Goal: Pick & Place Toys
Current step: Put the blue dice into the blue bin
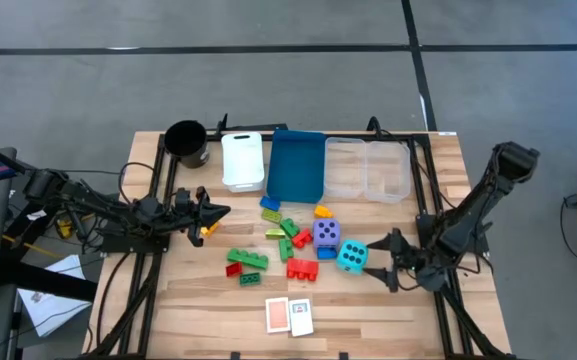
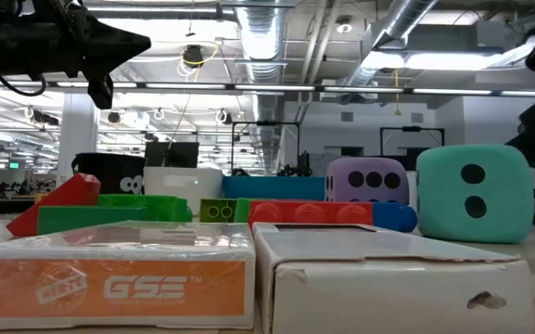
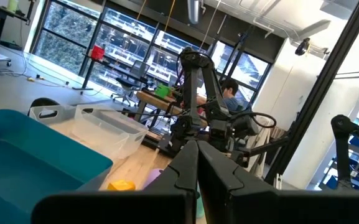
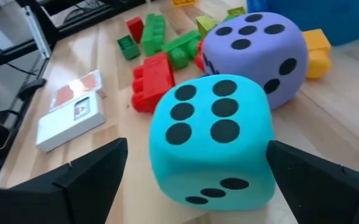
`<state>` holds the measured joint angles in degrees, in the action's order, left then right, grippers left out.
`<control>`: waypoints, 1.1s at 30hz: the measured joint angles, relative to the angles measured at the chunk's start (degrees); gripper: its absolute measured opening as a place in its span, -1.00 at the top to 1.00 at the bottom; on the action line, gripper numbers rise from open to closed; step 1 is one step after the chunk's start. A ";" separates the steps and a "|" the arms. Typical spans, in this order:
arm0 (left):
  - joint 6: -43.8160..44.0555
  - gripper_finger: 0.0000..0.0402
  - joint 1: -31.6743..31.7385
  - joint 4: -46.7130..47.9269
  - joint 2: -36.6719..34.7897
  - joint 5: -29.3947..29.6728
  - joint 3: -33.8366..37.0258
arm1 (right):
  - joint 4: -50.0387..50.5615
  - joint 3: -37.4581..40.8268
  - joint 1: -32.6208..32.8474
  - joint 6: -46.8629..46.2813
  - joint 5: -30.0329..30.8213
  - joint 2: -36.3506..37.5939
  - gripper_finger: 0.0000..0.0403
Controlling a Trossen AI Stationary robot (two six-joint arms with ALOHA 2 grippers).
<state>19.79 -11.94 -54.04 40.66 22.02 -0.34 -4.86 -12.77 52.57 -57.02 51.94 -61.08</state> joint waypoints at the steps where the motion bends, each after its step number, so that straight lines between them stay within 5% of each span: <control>1: 0.00 1.00 0.00 0.00 0.00 0.00 0.00 | 0.00 0.00 -0.74 0.00 -0.57 0.02 -0.89; 8: 0.00 1.00 0.00 0.02 0.00 0.00 0.00 | 2.73 -0.20 -3.81 -0.41 -4.24 -0.03 -0.89; 15: 0.00 1.00 0.00 0.02 0.02 0.00 0.00 | 19.33 -5.48 -6.38 -9.19 -6.08 0.09 -0.89; 33: 0.00 1.00 0.00 0.02 0.02 0.00 0.00 | 21.43 -10.41 -8.53 1.53 -7.28 -0.15 -0.89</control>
<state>19.79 -11.94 -54.02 40.69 22.02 -0.34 16.57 -23.18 44.05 -55.48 44.65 -61.23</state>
